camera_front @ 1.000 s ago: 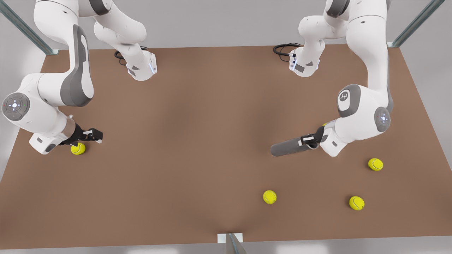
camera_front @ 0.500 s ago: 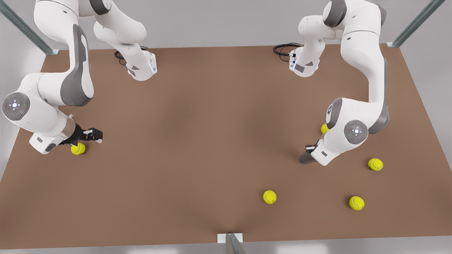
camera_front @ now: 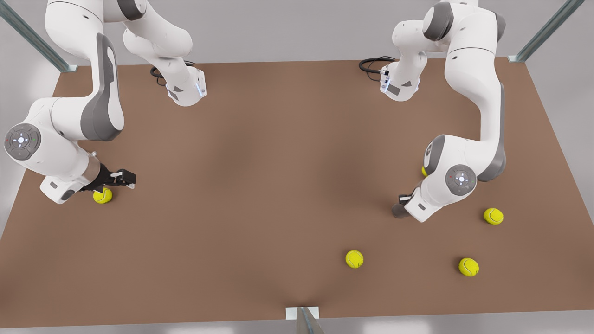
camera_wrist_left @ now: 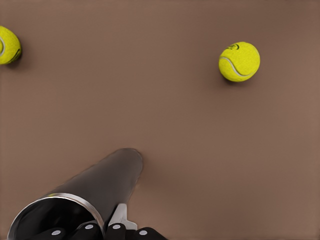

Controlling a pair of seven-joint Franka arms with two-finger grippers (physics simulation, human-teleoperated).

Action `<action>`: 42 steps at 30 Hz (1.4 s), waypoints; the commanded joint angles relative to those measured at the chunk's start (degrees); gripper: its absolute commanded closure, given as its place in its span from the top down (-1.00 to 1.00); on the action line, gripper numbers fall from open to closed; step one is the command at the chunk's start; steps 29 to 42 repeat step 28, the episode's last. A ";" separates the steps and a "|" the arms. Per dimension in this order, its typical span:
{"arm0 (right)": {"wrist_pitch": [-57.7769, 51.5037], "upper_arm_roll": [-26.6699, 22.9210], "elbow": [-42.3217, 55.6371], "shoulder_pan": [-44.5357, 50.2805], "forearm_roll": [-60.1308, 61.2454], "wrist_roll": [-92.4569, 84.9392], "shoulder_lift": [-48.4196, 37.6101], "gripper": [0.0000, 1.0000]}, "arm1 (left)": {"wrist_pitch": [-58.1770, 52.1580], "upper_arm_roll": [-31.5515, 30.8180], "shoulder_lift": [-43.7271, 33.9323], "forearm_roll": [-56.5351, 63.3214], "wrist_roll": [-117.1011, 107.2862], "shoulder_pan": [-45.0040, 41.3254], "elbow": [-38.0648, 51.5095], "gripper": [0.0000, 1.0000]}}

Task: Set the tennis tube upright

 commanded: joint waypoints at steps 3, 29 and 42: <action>0.00 0.00 -0.18 -0.09 0.00 0.00 0.08 1.00 | 0.00 0.00 0.08 -0.47 -0.17 -0.18 0.01 0.99; 0.27 0.00 -0.44 -0.53 0.00 -0.18 0.17 1.00 | -13.10 0.17 -32.43 2.44 6.95 1.67 -13.18 0.99; 0.27 0.00 -0.44 -0.53 0.00 -0.18 0.17 1.00 | -13.10 0.17 -32.43 2.44 6.95 1.67 -13.18 0.99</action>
